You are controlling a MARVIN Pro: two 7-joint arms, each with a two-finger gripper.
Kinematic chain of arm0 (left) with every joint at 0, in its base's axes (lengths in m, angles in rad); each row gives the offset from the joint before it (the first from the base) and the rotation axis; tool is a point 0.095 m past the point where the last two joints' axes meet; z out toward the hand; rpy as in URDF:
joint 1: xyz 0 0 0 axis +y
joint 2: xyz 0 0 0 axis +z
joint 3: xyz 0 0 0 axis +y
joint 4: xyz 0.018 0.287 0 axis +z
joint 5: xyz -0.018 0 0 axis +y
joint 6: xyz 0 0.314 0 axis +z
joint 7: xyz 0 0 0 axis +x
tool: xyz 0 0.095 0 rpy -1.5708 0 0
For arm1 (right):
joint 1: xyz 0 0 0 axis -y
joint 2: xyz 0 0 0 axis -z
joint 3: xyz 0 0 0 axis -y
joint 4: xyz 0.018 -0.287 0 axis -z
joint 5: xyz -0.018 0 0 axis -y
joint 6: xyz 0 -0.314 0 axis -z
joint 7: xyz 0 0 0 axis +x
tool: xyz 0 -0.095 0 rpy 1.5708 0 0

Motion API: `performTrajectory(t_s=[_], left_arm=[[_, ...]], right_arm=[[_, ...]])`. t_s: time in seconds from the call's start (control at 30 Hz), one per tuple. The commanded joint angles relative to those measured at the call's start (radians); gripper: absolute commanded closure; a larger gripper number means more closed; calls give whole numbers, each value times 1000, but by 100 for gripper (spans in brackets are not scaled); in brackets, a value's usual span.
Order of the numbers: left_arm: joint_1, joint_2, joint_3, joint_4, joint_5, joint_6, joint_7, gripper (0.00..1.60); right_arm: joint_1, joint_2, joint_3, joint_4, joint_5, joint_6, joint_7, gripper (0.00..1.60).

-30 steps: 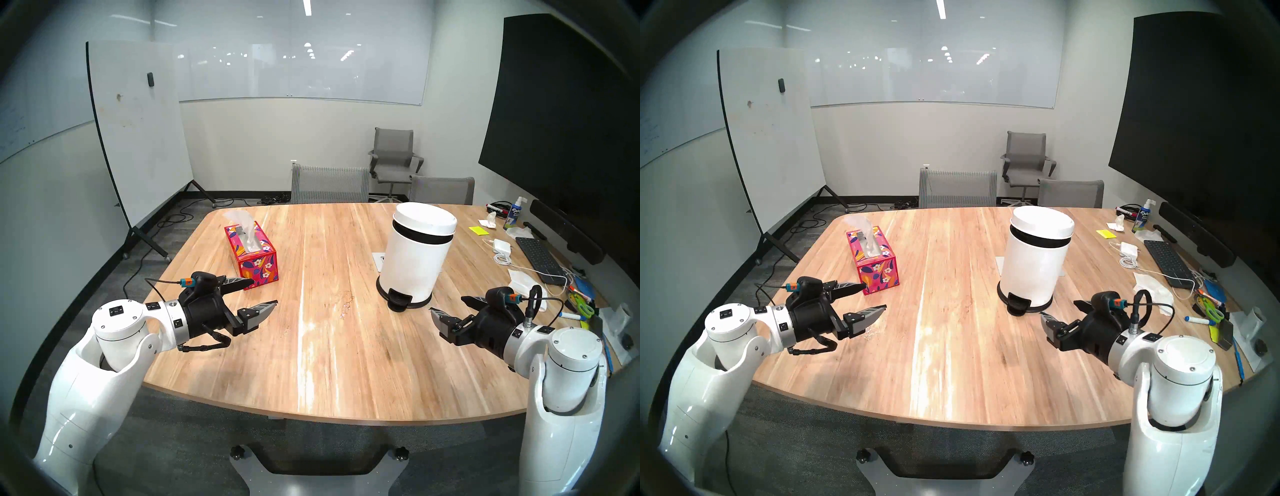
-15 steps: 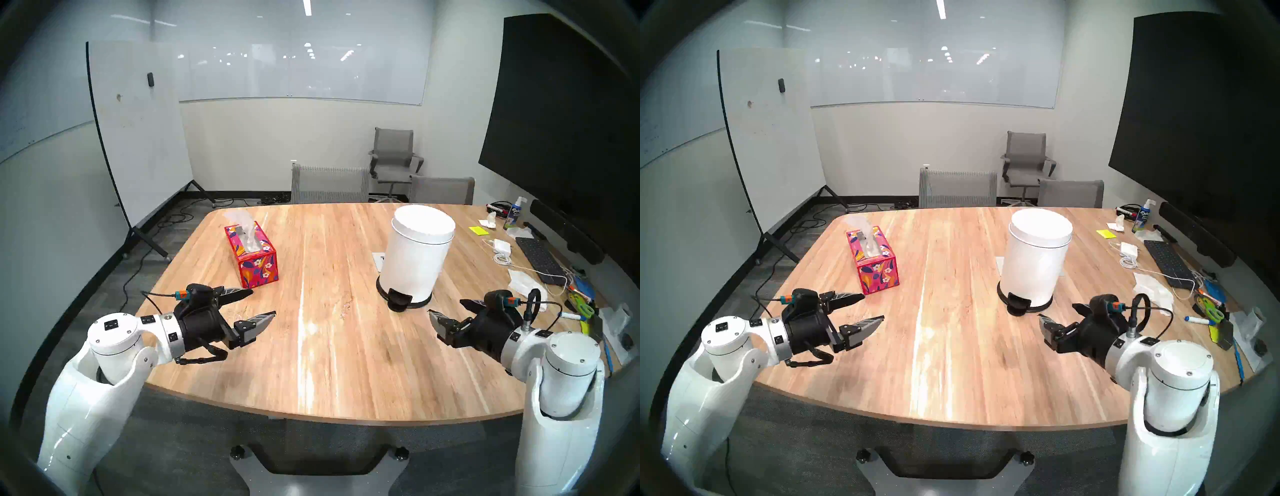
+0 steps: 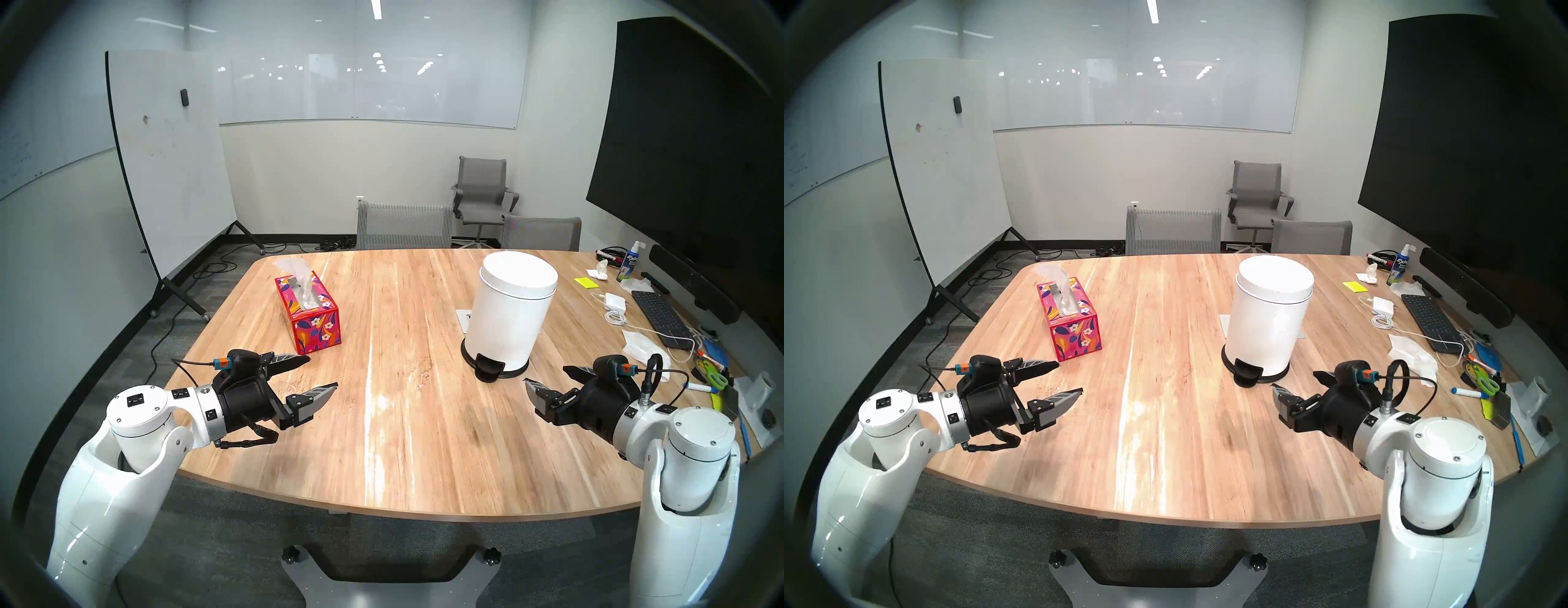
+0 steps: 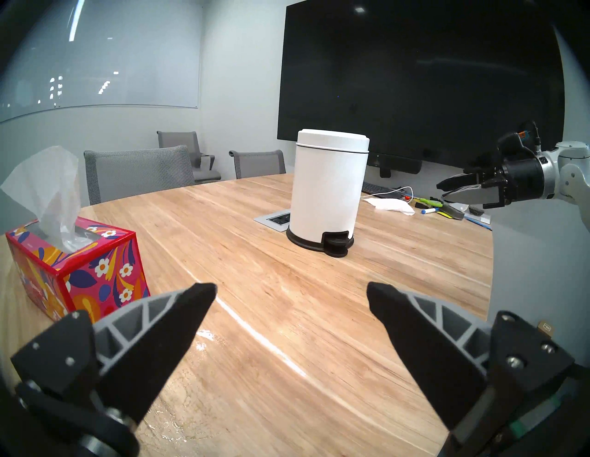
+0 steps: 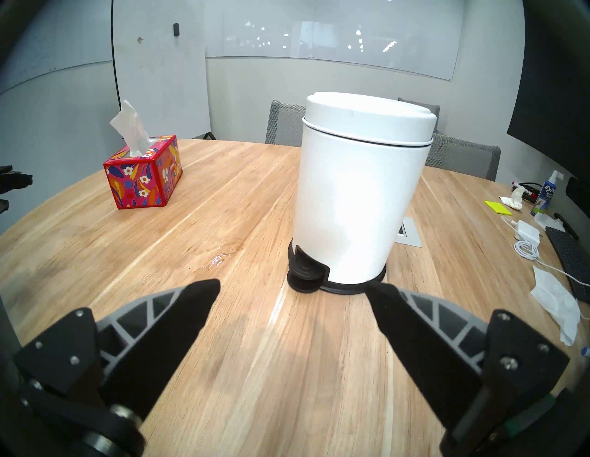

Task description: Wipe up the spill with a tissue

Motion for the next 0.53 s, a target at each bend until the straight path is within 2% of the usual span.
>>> performTrajectory(t_s=[0.0, 0.5], left_arm=[[-5, -1, -8, -25, 0, -5, 3, 0], [-5, -4, -9, -25, 3, -4, 1, 0]], right_arm=[[5, 4, 2, -24, 4, -5, 4, 0], [6, 3, 2, -24, 3, -5, 6, 0]])
